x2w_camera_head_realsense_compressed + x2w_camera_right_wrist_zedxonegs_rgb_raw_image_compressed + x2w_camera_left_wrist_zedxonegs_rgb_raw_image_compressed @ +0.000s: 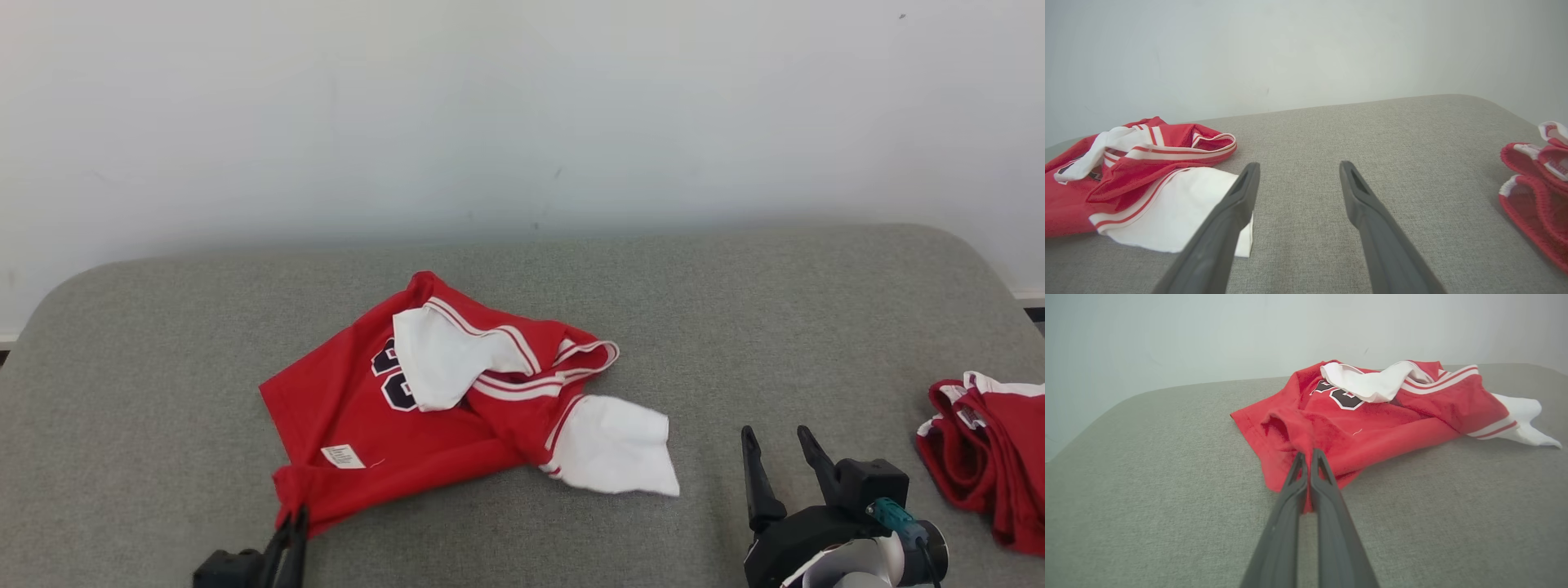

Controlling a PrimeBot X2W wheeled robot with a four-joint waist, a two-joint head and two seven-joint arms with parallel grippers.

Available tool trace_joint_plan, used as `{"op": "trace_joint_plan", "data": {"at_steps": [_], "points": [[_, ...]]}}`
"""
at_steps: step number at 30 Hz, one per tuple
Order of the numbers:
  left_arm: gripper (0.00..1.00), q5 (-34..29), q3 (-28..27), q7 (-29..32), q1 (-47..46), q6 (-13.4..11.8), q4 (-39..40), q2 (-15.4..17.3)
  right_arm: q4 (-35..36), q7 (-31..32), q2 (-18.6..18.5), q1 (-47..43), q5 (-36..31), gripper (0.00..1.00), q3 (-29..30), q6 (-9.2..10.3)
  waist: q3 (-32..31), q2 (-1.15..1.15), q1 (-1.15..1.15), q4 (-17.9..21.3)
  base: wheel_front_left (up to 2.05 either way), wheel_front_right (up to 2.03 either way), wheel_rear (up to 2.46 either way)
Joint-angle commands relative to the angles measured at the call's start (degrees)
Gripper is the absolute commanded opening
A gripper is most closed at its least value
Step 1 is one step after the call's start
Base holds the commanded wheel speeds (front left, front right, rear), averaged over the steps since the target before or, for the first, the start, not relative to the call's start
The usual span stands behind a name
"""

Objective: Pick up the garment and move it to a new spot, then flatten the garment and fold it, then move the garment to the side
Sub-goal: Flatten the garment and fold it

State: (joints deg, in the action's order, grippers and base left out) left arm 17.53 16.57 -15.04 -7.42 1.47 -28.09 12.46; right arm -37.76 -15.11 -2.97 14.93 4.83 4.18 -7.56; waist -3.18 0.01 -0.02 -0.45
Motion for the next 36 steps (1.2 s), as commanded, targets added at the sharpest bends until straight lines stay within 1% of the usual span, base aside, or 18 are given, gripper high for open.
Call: {"op": "trace_joint_plan", "data": {"at_steps": [1,3,5,6,7,8,9,14,16,19,20,21,26,30,36], "points": [[0.00,-0.31,-1.09,-0.18,0.74,-0.62,0.49,0.89,-0.06,0.00,0.08,-0.95,0.60,1.00,-0.19,0.14,-0.40,-0.01,0.02,0.07,0.00,0.00,0.00],[0.00,-0.47,-1.97,-0.17,1.66,-1.00,-0.81,2.17,-0.07,0.00,0.09,-1.10,0.84,1.00,-0.44,0.14,-0.53,-0.01,0.02,0.29,0.00,0.00,0.00],[0.00,0.14,-2.98,-0.18,1.48,-1.10,-1.42,2.41,-0.13,-0.01,0.11,-1.06,0.85,1.00,-0.64,0.14,-0.51,-0.01,0.02,0.49,0.00,0.00,0.00],[0.14,0.15,-2.92,-0.18,1.93,-1.25,-2.28,2.42,-0.11,-0.01,0.11,-1.00,0.84,1.00,-0.78,0.14,-0.46,-0.01,0.02,0.64,0.00,0.00,0.00],[0.42,0.56,-3.29,-0.18,2.08,-1.54,-2.81,2.15,-0.12,-0.01,0.10,-1.04,0.98,1.00,-0.89,0.14,-0.40,-0.01,0.02,0.71,0.00,0.00,0.00],[0.89,0.89,-3.72,-0.18,2.18,-2.02,-3.27,1.85,-0.10,0.00,0.10,-1.10,1.06,1.00,-0.96,0.14,-0.32,-0.01,0.02,0.72,0.00,0.00,0.00],[1.00,0.98,-3.99,-0.18,2.59,-2.50,-3.90,1.65,-0.09,-0.01,0.11,-1.16,1.10,1.00,-1.02,0.14,-0.21,-0.01,0.02,0.71,0.00,0.00,0.00],[1.00,1.10,-5.30,-0.19,4.87,-4.32,-4.06,-0.65,-0.22,-0.01,0.13,-0.87,0.83,1.00,-2.03,0.14,0.62,-0.01,0.02,0.13,0.00,0.00,0.00],[1.00,1.10,-5.87,-0.19,5.23,-4.41,-4.04,-0.78,-0.02,0.00,0.12,-0.67,0.67,1.00,-2.53,0.14,0.84,-0.01,0.02,-0.12,0.00,0.00,0.00],[1.00,0.02,-6.54,-0.19,5.91,-4.11,-2.39,-2.38,0.78,0.00,0.12,0.82,0.36,1.00,-4.68,0.14,1.73,-0.01,0.02,-1.37,0.00,0.00,0.00],[1.00,-0.32,-6.56,-0.19,6.13,-4.03,-1.98,-2.96,1.00,-0.01,0.13,1.34,0.15,1.00,-5.74,0.14,2.07,-0.01,0.02,-1.95,0.00,0.00,0.00],[1.00,-1.32,-6.58,-0.19,5.99,-3.57,-0.90,-3.93,1.15,0.00,0.14,2.59,-0.36,1.00,-8.33,0.14,2.64,-0.01,0.02,-3.32,0.00,0.00,0.00],[1.00,-3.21,-5.97,-0.19,5.01,-2.36,0.11,-6.51,-0.22,0.00,0.12,7.78,-1.58,1.00,-16.34,0.14,4.13,-0.01,0.02,-7.56,0.00,0.00,0.00],[1.00,-3.98,-5.43,-0.19,4.33,-1.07,-0.21,-7.73,-3.95,0.17,0.09,12.40,-1.57,1.00,-22.35,0.14,5.05,-0.01,0.02,-10.82,0.00,0.00,0.00],[1.00,-4.89,-5.20,-0.19,3.24,-0.09,0.81,-8.94,-10.20,0.76,0.02,18.56,-3.18,1.00,-28.01,0.14,6.68,-0.01,0.02,-15.08,0.00,0.00,0.00]]}}
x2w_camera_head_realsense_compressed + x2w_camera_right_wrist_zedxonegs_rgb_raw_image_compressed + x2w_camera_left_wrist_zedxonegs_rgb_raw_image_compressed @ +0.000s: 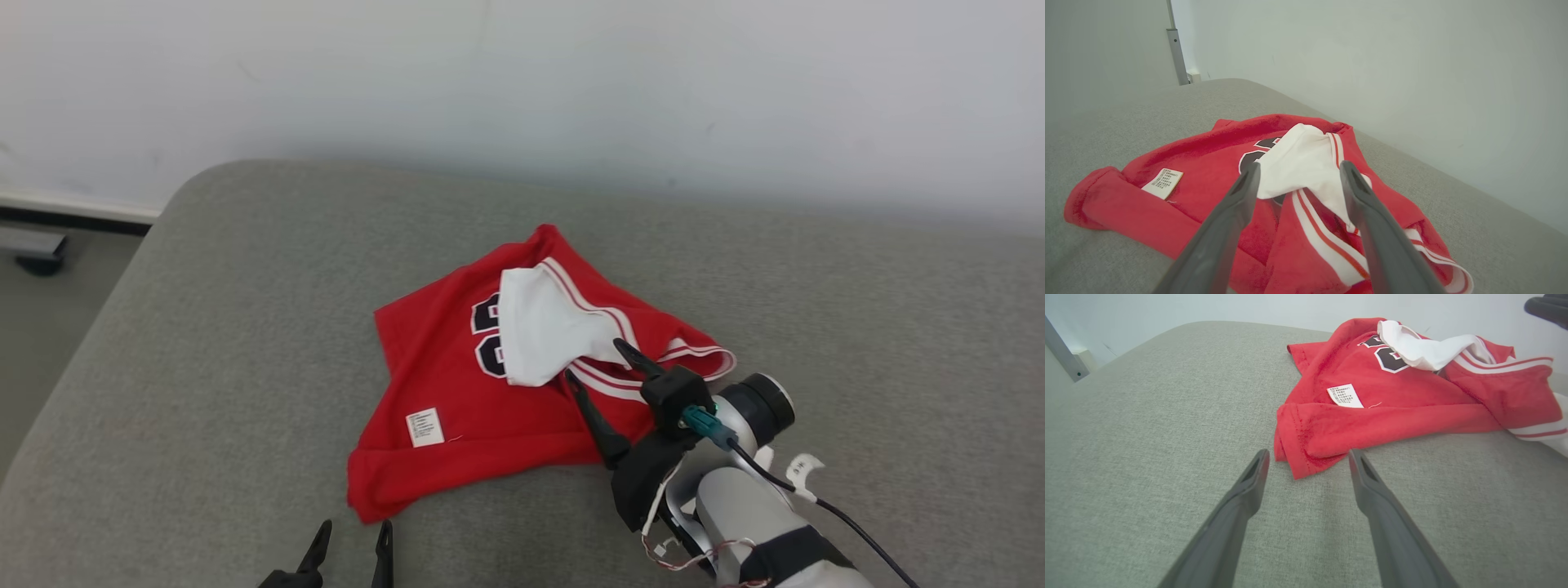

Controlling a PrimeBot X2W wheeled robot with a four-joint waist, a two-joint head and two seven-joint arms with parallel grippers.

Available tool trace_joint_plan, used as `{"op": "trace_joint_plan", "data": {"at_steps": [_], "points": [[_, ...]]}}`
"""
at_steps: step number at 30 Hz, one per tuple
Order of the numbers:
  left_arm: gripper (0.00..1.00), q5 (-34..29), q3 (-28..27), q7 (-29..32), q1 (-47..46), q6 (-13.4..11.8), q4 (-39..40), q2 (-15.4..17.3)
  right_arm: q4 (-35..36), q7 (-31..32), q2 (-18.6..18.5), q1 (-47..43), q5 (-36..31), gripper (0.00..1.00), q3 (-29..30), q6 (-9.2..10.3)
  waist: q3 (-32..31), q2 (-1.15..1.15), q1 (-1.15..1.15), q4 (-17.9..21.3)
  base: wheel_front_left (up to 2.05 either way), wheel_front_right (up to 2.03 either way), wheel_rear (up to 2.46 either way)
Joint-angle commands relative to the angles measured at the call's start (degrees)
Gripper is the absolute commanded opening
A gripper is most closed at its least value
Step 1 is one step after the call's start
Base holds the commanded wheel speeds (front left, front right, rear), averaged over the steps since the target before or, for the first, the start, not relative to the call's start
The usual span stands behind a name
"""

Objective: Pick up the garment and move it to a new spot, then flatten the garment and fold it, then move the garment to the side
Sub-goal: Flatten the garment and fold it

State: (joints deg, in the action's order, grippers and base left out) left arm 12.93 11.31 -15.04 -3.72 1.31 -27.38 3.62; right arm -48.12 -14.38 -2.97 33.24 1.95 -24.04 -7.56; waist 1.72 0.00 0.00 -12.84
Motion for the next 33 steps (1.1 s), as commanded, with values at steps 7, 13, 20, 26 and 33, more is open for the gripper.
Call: {"op": "trace_joint_plan", "data": {"at_steps": [7,13,20,26,33], "points": [[1.00,-0.43,-0.01,-0.19,-1.79,0.52,1.80,-0.69,-6.57,0.77,-0.75,6.03,-2.26,1.00,-4.18,0.14,4.25,0.00,0.00,-6.26,0.00,0.00,0.00],[1.00,1.54,1.51,-0.19,-2.80,0.18,3.15,-0.78,-12.18,2.32,-1.10,9.52,-3.63,1.00,-6.59,0.14,6.45,0.00,0.00,-8.31,0.00,0.00,0.00],[1.00,3.26,3.53,-0.19,-3.71,-0.98,4.21,-0.78,-15.95,1.65,-1.00,11.98,-4.44,1.00,-7.43,0.14,8.38,0.00,0.00,-9.26,0.00,0.00,0.00],[1.00,3.93,4.20,-0.19,-4.25,-1.34,4.41,-0.78,-17.95,1.16,-0.96,13.23,-4.89,0.90,-7.28,0.14,9.02,0.00,0.00,-9.61,0.00,0.00,0.00],[1.00,4.47,4.13,-0.19,-4.22,-1.80,4.71,-0.77,-19.12,0.15,-1.59,14.53,-5.21,0.00,-5.10,0.14,9.65,0.00,0.00,-9.31,0.00,0.00,0.00]]}}
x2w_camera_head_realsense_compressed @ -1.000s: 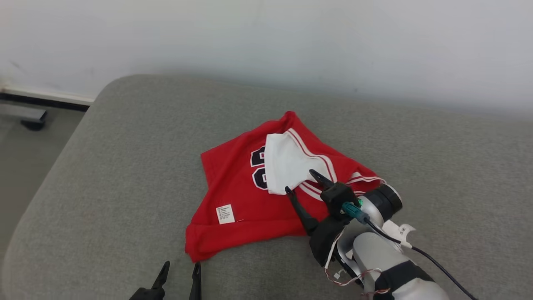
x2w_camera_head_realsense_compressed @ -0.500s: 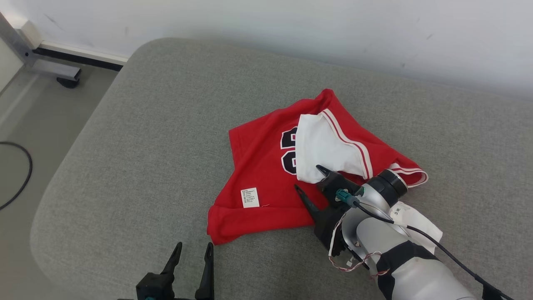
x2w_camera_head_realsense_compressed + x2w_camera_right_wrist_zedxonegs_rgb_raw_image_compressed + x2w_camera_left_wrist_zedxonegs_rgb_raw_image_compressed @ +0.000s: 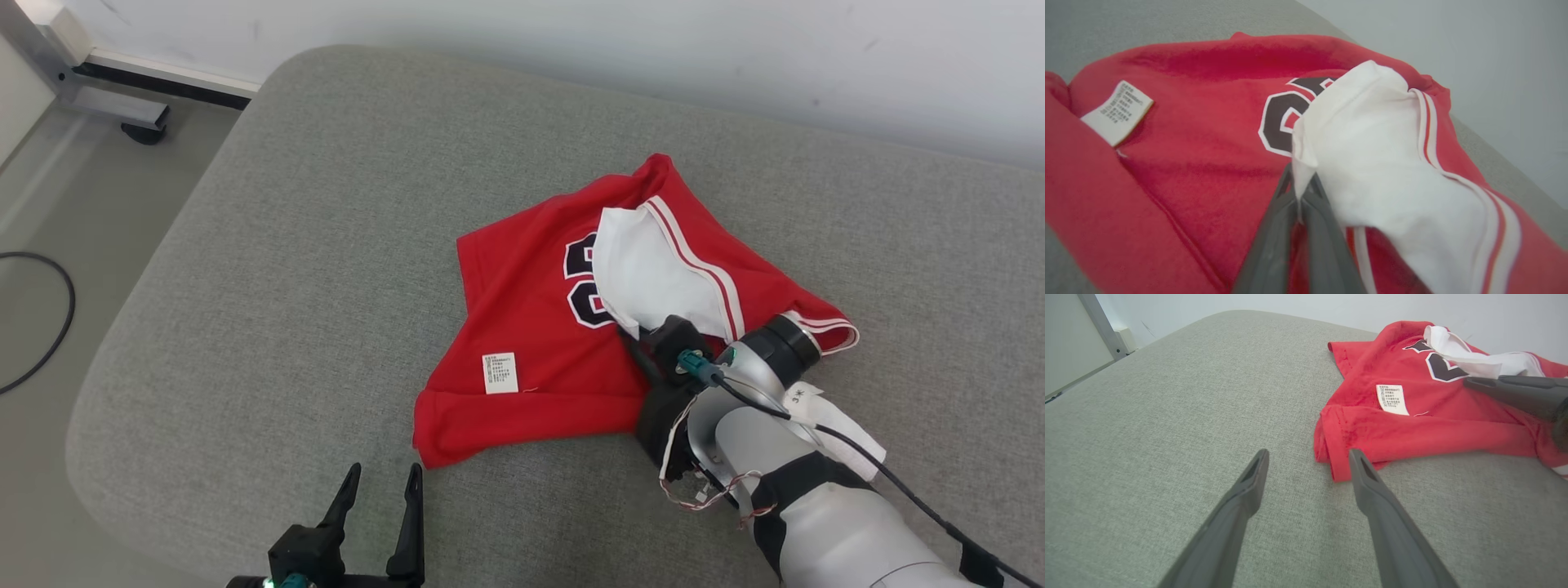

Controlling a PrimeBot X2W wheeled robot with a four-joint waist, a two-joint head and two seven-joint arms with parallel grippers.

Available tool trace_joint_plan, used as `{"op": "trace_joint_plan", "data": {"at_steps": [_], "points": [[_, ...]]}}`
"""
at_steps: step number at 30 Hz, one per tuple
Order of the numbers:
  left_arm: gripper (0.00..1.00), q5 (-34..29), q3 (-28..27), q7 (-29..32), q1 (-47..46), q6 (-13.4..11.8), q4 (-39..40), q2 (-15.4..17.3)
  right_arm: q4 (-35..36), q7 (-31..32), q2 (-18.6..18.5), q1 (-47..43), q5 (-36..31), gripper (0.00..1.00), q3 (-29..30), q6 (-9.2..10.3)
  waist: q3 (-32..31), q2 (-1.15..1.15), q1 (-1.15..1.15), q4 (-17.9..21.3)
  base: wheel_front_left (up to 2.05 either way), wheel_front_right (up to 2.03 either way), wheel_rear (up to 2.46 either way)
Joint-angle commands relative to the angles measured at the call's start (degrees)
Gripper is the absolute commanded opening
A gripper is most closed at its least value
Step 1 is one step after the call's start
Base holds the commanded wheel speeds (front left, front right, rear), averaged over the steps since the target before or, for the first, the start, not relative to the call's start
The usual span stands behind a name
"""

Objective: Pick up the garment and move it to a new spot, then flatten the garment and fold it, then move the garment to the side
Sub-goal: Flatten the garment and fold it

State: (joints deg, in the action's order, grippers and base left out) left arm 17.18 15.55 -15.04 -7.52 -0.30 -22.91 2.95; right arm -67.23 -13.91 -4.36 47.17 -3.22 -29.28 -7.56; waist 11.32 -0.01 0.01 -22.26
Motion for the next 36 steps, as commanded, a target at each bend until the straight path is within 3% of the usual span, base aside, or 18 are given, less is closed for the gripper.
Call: {"op": "trace_joint_plan", "data": {"at_steps": [1,9,10,11,13,14,15,16,23,24,25,26,27,28,36], "points": [[1.00,0.24,-0.21,-0.19,-0.33,-0.20,0.25,-0.10,0.06,-0.38,-0.32,0.86,-0.18,0.00,0.48,0.14,0.08,0.01,-0.01,0.26,0.00,0.00,0.00],[1.00,0.61,-0.13,-0.19,-0.71,0.01,0.22,-0.11,2.73,-1.28,-0.87,1.81,1.19,0.00,4.34,0.14,0.24,0.01,-0.01,1.40,0.00,0.00,0.00],[1.00,0.59,-0.16,-0.19,-0.76,0.02,0.18,-0.11,2.93,-1.31,-0.85,1.80,1.30,0.04,4.32,0.14,0.23,0.01,-0.01,1.56,0.00,0.00,0.00],[1.00,0.60,-0.19,-0.19,-0.77,0.12,0.14,-0.11,3.02,-1.26,-0.75,1.60,1.50,0.11,4.08,0.14,0.20,0.01,-0.01,1.72,0.00,0.00,0.00],[1.00,0.58,-0.16,-0.19,-0.76,0.14,-0.08,-0.11,3.09,-1.28,-0.71,1.17,1.76,0.44,3.69,0.14,0.14,0.01,-0.01,1.94,0.00,0.00,0.00],[1.00,0.64,-0.14,-0.19,-0.79,0.17,-0.13,-0.10,2.97,-1.29,-0.71,0.93,1.90,0.49,3.51,0.14,0.15,0.01,-0.01,2.03,0.00,0.00,0.00],[1.00,0.68,-0.11,-0.19,-0.85,0.17,-0.16,-0.11,2.77,-1.30,-0.71,0.73,2.27,0.65,3.44,0.14,0.14,0.01,-0.01,2.11,0.00,0.00,0.00],[1.00,0.74,-0.05,-0.19,-0.90,0.16,-0.18,-0.11,2.68,-1.31,-0.67,0.53,2.57,0.73,3.34,0.14,0.17,0.01,-0.01,2.17,0.00,0.00,0.00],[1.00,0.98,-0.07,-0.19,-0.78,0.45,-0.39,-0.11,2.87,-1.30,-0.43,-0.20,4.24,0.95,2.16,0.14,0.51,0.01,-0.01,2.48,0.00,0.00,0.00],[1.00,1.00,-0.13,-0.19,-0.75,0.48,-0.40,-0.11,2.93,-1.29,-0.46,-0.26,4.48,0.91,2.03,0.14,0.55,0.01,-0.01,2.54,0.00,0.00,0.00],[1.00,1.01,-0.19,-0.19,-0.73,0.53,-0.47,-0.11,3.00,-1.29,-0.56,-0.30,4.61,0.66,1.85,0.14,0.60,0.01,-0.01,2.58,0.00,0.00,0.00],[1.00,1.01,-0.22,-0.19,-0.72,0.56,-0.58,-0.11,3.01,-1.29,-0.65,-0.35,4.87,0.36,1.69,0.14,0.62,0.01,-0.01,2.62,0.00,0.00,0.00],[1.00,0.96,-0.23,-0.19,-0.74,0.63,-0.68,-0.11,3.22,-1.30,-0.71,-0.33,5.19,0.13,1.67,0.14,0.65,0.01,-0.01,2.66,0.00,0.00,0.00],[1.00,0.97,-0.22,-0.19,-0.81,0.66,-0.72,-0.11,3.70,-1.29,-0.90,-0.18,5.32,0.00,1.78,0.14,0.67,0.01,-0.01,2.69,0.00,0.00,0.00],[1.00,0.54,-0.19,-0.19,-1.12,0.62,-0.71,-0.10,9.37,-1.30,-4.00,1.19,7.77,0.00,6.75,0.14,0.31,0.01,-0.01,2.82,0.00,0.00,0.00]]}}
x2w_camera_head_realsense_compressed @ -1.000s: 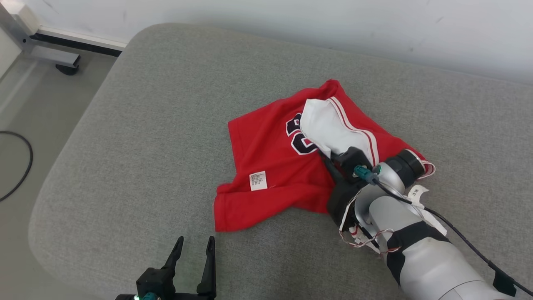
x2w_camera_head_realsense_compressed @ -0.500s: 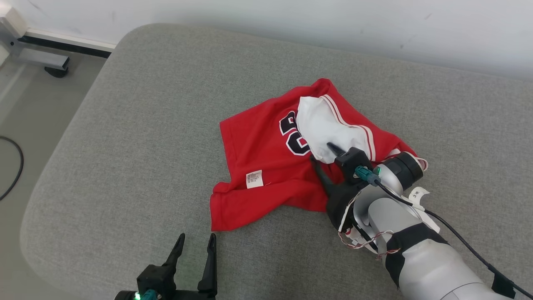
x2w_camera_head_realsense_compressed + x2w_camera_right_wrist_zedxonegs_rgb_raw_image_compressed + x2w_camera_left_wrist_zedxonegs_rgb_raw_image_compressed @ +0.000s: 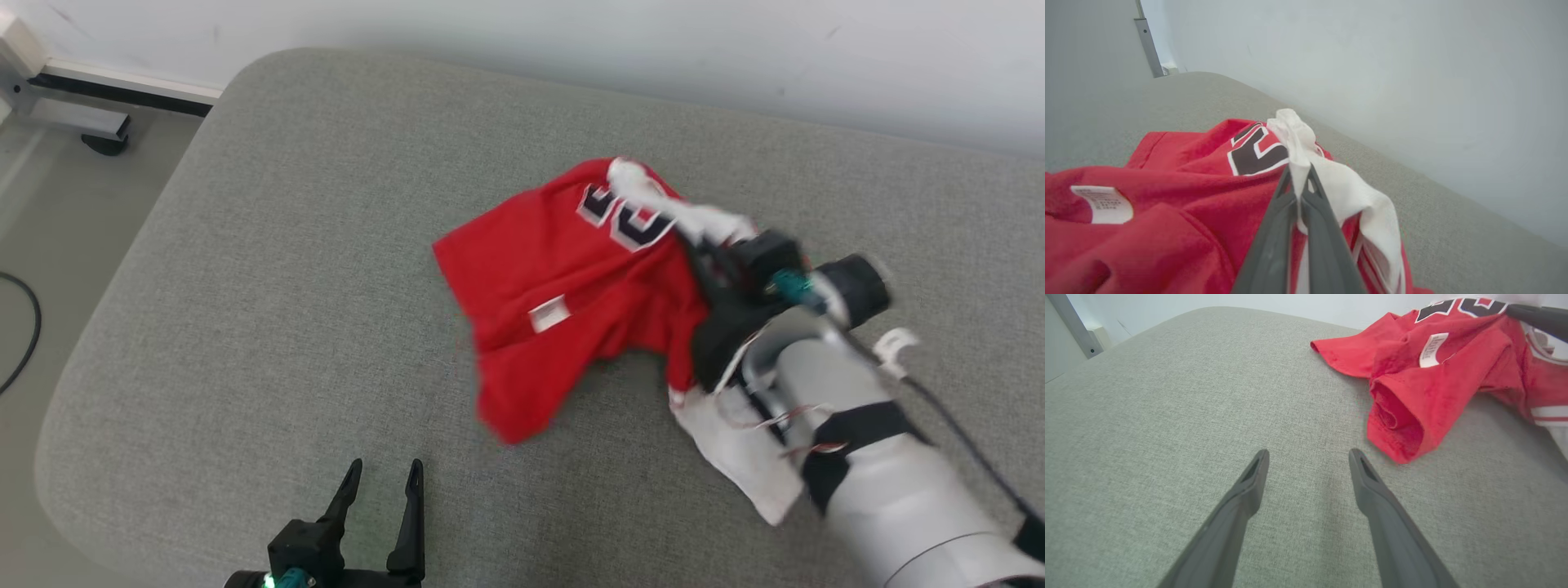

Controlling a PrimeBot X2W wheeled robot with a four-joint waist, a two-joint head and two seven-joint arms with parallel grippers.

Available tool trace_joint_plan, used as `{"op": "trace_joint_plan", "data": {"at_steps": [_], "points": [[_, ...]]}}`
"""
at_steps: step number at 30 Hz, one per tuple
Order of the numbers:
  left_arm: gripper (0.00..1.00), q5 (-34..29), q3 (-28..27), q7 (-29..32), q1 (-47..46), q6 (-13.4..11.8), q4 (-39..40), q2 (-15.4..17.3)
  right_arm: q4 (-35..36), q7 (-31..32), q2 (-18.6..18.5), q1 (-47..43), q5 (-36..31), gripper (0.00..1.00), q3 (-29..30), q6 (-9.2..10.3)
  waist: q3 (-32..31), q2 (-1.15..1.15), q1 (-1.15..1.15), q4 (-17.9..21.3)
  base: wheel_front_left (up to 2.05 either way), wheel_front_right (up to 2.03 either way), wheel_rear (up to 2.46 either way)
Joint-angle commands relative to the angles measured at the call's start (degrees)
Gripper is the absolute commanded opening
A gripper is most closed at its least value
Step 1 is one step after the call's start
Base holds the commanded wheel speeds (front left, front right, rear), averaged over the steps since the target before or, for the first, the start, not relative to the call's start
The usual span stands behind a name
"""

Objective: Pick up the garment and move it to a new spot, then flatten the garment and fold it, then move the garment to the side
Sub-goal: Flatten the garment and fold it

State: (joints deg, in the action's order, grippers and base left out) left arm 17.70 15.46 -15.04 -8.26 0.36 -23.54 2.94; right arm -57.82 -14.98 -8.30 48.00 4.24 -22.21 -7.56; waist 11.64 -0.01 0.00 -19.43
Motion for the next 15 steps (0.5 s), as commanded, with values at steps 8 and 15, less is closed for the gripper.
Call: {"op": "trace_joint_plan", "data": {"at_steps": [8,15], "points": [[1.00,-0.49,-0.63,-0.19,1.17,0.62,-1.11,-0.09,-2.25,-0.18,-5.04,2.09,-1.46,0.00,5.34,0.14,-1.49,0.01,0.00,-0.02,0.00,0.00,0.00],[1.00,-1.16,-0.37,-0.19,1.53,1.03,-1.66,-0.07,-6.84,0.08,-7.48,0.86,-4.03,1.00,15.14,0.14,-2.62,0.01,0.00,0.70,0.00,0.00,0.00]]}}
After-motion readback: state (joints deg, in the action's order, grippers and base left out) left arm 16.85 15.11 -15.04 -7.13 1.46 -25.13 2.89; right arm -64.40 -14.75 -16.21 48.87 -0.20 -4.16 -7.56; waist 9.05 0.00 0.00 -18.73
